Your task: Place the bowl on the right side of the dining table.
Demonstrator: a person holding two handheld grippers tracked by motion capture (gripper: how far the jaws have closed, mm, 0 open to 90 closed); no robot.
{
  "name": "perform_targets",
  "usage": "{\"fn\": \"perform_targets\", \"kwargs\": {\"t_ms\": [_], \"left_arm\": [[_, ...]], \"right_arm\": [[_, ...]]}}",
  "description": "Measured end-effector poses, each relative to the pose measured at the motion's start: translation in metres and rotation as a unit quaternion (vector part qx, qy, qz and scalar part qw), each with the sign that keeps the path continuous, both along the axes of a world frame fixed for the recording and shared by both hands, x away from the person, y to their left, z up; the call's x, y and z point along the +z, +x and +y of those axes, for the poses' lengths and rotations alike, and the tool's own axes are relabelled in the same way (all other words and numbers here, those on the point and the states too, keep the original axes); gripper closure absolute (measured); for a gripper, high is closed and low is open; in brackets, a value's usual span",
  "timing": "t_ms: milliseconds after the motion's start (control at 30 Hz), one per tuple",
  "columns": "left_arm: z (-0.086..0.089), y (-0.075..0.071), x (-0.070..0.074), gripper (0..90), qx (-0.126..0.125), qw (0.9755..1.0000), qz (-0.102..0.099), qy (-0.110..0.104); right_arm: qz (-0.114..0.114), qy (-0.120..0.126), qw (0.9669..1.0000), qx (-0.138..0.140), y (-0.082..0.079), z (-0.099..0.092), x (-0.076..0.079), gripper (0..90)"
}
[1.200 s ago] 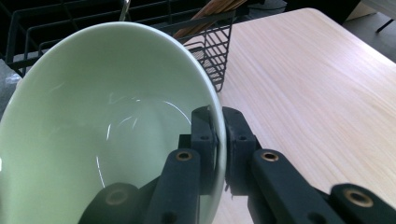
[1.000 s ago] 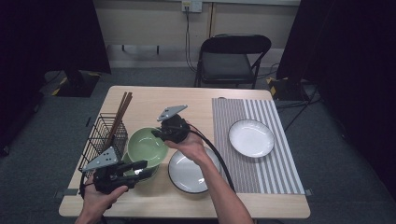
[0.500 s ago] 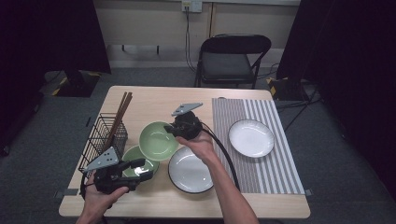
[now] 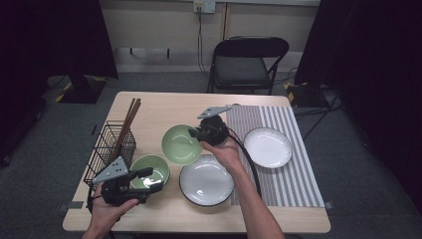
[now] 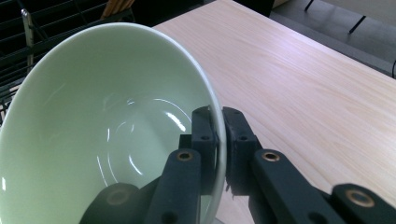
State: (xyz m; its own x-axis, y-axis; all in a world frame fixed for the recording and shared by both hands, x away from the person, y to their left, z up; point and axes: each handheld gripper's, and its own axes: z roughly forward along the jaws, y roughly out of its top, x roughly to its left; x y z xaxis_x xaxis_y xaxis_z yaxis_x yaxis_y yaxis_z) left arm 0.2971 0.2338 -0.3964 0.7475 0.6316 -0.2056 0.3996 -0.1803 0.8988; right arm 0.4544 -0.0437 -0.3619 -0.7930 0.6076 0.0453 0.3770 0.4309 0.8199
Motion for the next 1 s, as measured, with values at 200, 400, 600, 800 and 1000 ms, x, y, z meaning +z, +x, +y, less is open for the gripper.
{"fn": "perform_targets", "kwargs": {"t_ms": [200,400,600,800,1000], "left_arm": [[0.001,0.002,-0.003,30.6,0.016,0.9998,0.01,0.004],[0.007,0.005,-0.003,30.6,0.022,0.9997,0.014,-0.003],[0.01,0.005,-0.001,30.9,0.025,0.9996,0.01,0.01],[0.011,0.006,-0.002,30.6,0.032,0.9994,0.006,0.013],[0.009,0.008,-0.006,29.4,0.031,0.9993,0.01,0.019]], "right_arm": [[0.004,-0.007,0.9999,-0.013,0.004,-0.012,0.001,84.4],[0.005,-0.015,0.9993,-0.032,0.01,-0.027,0.002,84.4],[0.003,-0.009,0.9983,-0.057,0.011,-0.047,0.005,84.4],[0.001,-0.001,0.9964,-0.085,0.011,-0.068,0.008,84.4],[0.002,0.001,0.9944,-0.106,0.012,-0.085,0.007,84.3]]}}
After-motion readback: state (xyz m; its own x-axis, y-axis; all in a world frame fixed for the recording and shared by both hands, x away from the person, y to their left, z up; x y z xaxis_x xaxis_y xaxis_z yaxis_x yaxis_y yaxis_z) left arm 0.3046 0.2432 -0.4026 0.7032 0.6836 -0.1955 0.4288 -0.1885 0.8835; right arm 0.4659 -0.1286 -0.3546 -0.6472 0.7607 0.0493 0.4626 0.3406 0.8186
